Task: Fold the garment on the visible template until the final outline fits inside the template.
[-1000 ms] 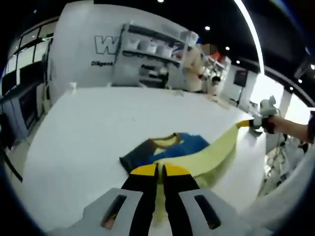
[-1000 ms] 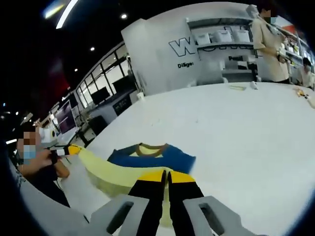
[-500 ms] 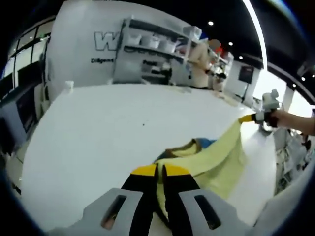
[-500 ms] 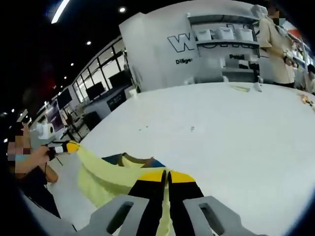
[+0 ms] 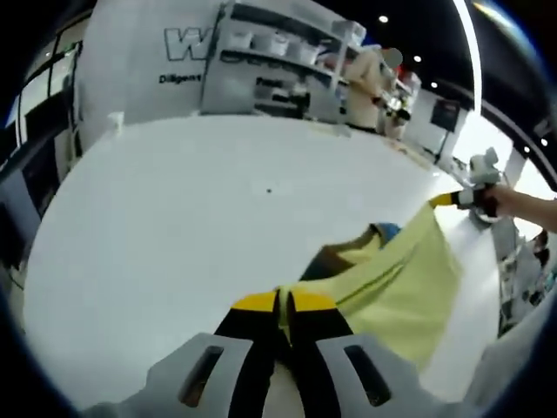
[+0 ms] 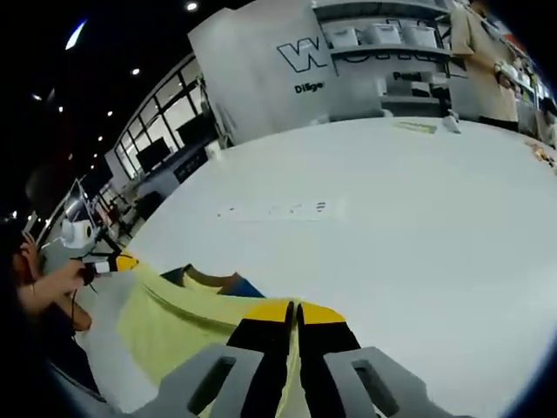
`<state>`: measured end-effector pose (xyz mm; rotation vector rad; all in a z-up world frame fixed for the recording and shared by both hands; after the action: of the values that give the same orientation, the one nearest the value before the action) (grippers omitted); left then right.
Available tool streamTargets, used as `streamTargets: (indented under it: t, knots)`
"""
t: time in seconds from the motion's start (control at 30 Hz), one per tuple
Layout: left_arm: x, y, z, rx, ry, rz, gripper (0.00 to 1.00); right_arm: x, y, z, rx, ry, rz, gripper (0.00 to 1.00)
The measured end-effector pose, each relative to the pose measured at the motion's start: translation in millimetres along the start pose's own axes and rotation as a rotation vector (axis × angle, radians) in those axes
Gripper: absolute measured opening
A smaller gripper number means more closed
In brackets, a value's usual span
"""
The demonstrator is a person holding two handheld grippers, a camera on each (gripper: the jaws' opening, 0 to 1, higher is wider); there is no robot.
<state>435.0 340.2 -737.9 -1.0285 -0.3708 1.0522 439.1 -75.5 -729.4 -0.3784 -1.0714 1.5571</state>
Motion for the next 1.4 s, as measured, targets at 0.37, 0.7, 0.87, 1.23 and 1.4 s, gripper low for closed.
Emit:
streamTargets:
  t: [0.37,0.7,0.87,1.23,1.4]
  knots:
    - [11.5,24.5,-21,0.071,0.000,0.028,0.29,-13,21.0,-25,0.069,0.019,-0.014,0.24]
    - [7.6,50.0,-14,0.172,0.066,-0.224,0.45,-6,32.2,-26,0.134,-0.109,0.267,0.38]
    - [12.2,55.0,-26,0.163,0.033,-0.205,0.36,-16,44.5,-39,0.217,-0.035,0.328,0.31]
    - [23.1,39.3,-44,0.143,-0.018,-0.146,0.39,-31,32.7,-69,0.164,0.051,0.244,0.27]
    - [29.4,21.2,-43,0.062,-0.097,-0.070,0.37,-28,29.1,-68,0.115,0.042,0.127,0.26]
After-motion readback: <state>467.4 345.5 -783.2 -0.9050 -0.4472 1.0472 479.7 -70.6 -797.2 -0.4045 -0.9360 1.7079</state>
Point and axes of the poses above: the point that each gripper's makers call its tool centre point, and the gripper's own axes: z roughly backward along the fingers, x roughly to its left, y roughly out of its underside, the point moved 7 cm from there along z, roughly backward along the fingers, and after that the axes turned 4 degrees about -x, right-handed, at the moved point
